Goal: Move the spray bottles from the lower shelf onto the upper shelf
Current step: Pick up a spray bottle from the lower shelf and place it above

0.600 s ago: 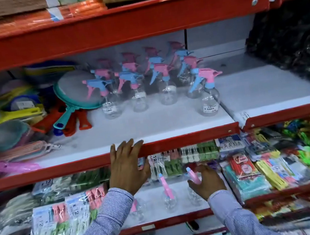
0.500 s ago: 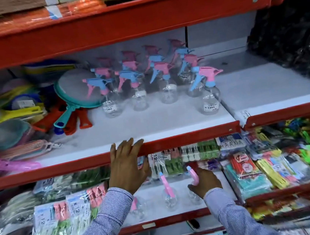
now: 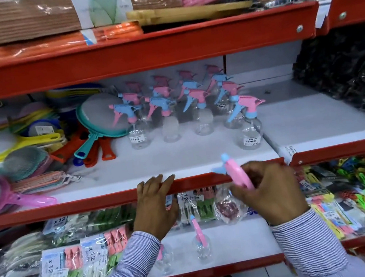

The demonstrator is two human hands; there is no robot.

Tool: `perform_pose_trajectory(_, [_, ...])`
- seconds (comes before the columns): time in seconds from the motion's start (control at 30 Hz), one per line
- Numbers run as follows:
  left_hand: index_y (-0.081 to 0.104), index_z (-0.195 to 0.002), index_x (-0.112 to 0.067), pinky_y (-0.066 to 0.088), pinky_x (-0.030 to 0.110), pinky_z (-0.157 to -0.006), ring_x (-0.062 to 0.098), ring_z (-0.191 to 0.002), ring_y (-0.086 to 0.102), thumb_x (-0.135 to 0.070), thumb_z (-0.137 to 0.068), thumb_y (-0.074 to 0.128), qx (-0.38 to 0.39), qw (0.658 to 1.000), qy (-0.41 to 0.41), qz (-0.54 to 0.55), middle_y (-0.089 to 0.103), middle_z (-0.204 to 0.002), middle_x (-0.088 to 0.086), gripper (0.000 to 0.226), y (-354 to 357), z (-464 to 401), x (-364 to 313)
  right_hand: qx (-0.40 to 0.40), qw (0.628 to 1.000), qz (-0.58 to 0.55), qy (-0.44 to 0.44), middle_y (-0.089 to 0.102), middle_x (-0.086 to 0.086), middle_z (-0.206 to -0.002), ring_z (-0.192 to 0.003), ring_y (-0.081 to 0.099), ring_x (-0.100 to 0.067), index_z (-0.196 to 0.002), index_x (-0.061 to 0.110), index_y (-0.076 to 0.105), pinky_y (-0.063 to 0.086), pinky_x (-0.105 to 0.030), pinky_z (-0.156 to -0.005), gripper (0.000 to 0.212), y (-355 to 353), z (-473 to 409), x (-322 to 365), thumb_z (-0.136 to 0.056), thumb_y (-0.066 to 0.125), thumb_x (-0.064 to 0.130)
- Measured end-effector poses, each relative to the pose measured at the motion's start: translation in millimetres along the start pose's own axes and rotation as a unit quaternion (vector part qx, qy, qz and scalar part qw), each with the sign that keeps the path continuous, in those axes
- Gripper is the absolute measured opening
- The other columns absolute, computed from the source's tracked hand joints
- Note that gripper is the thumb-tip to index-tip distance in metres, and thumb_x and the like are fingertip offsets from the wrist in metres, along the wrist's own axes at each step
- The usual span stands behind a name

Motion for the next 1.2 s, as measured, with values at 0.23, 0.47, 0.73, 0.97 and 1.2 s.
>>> perform_pose_trajectory(0.23, [0.048, -0.136, -0.027, 0.029, 0.05, -0.113, 0.028, -0.125, 0.048, -0.026, -0.079, 0.067, 0.002, 1.0, -0.002, 0.002, 0.056, -0.134, 0.009, 0.061, -2.1, 3.4, -1.9, -0.113, 0.991, -0.027, -0.07, 0.078, 0.003, -0.08, -0.062, 0.066, -0.006, -0.091, 0.019, 0.079, 0.05, -0.014, -0.063, 0.025, -33.5, -68.7, 81.8, -0.068, 0.081, 0.029])
perform_pose_trajectory(0.47, [0.041, -0.14, -0.032, 0.024, 0.046, -0.117, 0.025, -0.13, 0.043, -0.028, -0.083, 0.06, 0.001, 1.0, 0.0, 0.003, 0.052, -0.139, 0.005, 0.061, -3.0, 3.9, 1.0, -0.08, 0.995, 0.052, -0.012, 0.075, -0.013, -0.082, -0.076, 0.069, -0.031, -0.085, 0.012, 0.076, 0.056, -0.03, -0.07, 0.022, 19.1, -142.0, 71.3, -0.069, 0.076, 0.027])
perform_pose_trajectory(0.73, [0.035, -0.144, -0.033, 0.017, 0.046, -0.12, 0.022, -0.136, 0.034, -0.031, -0.085, 0.056, 0.012, 1.0, -0.002, 0.007, 0.044, -0.146, 0.002, 0.062, -0.7, 3.7, 2.2, -0.106, 0.993, 0.042, -0.019, 0.072, -0.02, -0.086, -0.078, 0.065, -0.036, -0.091, 0.005, 0.071, 0.055, -0.036, -0.072, 0.025, 48.1, -152.4, 51.9, -0.079, 0.062, 0.025])
perform_pose_trajectory(0.97, [0.034, -0.144, -0.035, 0.016, 0.045, -0.12, 0.021, -0.138, 0.032, -0.033, -0.086, 0.055, 0.017, 1.0, -0.003, 0.009, 0.043, -0.147, 0.001, 0.062, 0.2, 3.4, 2.2, -0.163, 0.985, -0.04, 0.029, 0.076, -0.012, -0.101, -0.086, 0.071, -0.033, -0.108, 0.012, 0.069, 0.059, -0.04, -0.08, 0.048, 51.2, -137.3, 32.1, -0.07, 0.082, 0.038])
perform_pose_trajectory(1.2, [0.032, -0.145, -0.036, 0.013, 0.043, -0.121, 0.021, -0.139, 0.03, -0.033, -0.086, 0.056, 0.023, 1.0, -0.012, 0.015, 0.041, -0.149, 0.001, 0.063, 2.3, 3.5, 4.1, -0.233, 0.969, -0.057, 0.052, 0.074, -0.001, -0.101, -0.088, 0.07, -0.026, -0.106, 0.022, 0.069, 0.057, -0.035, -0.075, 0.05, 57.1, -118.4, 20.1, -0.064, 0.087, 0.043])
Point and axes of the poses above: each hand's wrist, its own z-axis away from the middle knuckle, its own y-axis out of the palm, x = y × z, the point moved 8 cm from there along -z, towards the middle knuckle
